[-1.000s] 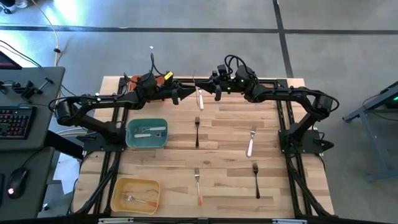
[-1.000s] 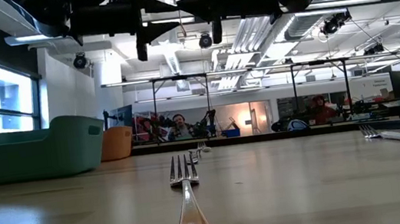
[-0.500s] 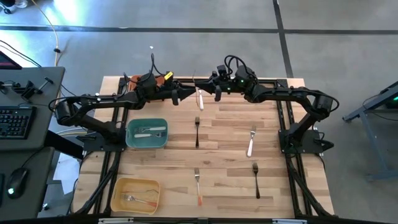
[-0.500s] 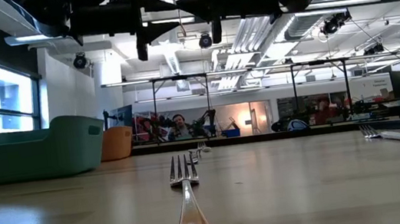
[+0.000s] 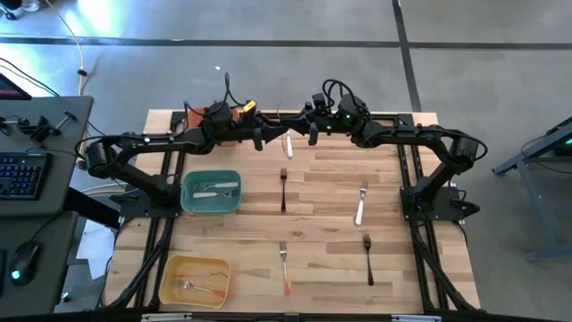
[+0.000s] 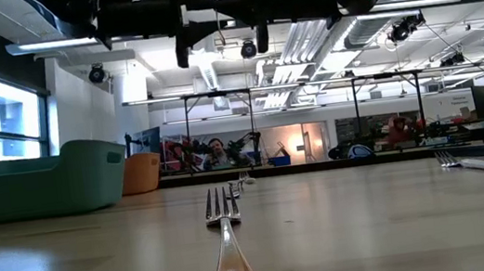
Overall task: Sort silverware by color (type)
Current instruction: Put the orange fork into the yellow bin
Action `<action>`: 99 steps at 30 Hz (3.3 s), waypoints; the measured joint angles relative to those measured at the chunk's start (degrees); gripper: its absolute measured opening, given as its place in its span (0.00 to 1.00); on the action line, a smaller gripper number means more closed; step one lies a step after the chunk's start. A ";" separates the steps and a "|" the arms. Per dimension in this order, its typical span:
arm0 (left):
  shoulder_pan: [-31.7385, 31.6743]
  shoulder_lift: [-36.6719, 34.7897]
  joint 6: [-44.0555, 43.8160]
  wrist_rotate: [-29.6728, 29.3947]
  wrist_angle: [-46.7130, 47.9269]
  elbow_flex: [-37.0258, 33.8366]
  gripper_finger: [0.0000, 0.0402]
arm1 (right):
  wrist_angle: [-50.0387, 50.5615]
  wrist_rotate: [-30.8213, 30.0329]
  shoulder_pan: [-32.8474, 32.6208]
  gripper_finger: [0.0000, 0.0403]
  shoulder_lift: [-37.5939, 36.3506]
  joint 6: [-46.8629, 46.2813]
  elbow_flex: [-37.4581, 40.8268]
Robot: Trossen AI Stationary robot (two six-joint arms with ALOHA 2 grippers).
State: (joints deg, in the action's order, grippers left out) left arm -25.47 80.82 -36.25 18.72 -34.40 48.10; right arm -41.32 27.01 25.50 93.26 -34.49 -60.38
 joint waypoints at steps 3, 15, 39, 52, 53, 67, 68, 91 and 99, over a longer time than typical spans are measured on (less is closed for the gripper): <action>-0.01 0.26 0.05 0.71 0.32 0.08 0.29 | -0.02 -0.02 -0.02 0.00 0.01 0.01 0.00; -2.02 -0.27 0.10 4.34 1.06 0.15 0.02 | 1.49 -0.26 0.00 0.00 0.01 -0.64 0.00; 5.70 -23.44 13.01 3.73 60.16 6.50 0.00 | 27.40 0.91 7.42 0.02 -8.21 18.93 0.00; 38.07 -22.09 -0.65 -8.58 88.65 14.73 0.00 | 33.10 7.06 8.33 0.01 -8.21 24.34 0.00; 40.87 -21.36 -2.66 -9.05 88.86 14.78 0.00 | 33.97 7.18 8.37 0.00 -8.21 24.88 0.00; 68.90 -3.93 -17.94 -10.82 87.04 14.68 0.01 | 40.04 7.35 9.03 0.00 -8.21 30.90 0.00; 70.15 -2.98 -18.31 -10.80 87.13 14.68 0.01 | 39.87 7.31 9.07 0.00 -8.21 30.74 0.00; 75.53 4.26 -12.56 -6.92 71.73 1.89 0.01 | 39.78 3.39 9.77 0.00 -8.21 28.42 0.00; 75.53 4.24 -11.71 -3.58 71.45 1.87 0.15 | 39.79 2.77 9.77 0.00 -8.21 29.17 0.00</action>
State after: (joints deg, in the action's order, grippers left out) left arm 50.06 85.06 -47.96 15.14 37.06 49.98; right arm -1.53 29.78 35.27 85.06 -5.32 -60.38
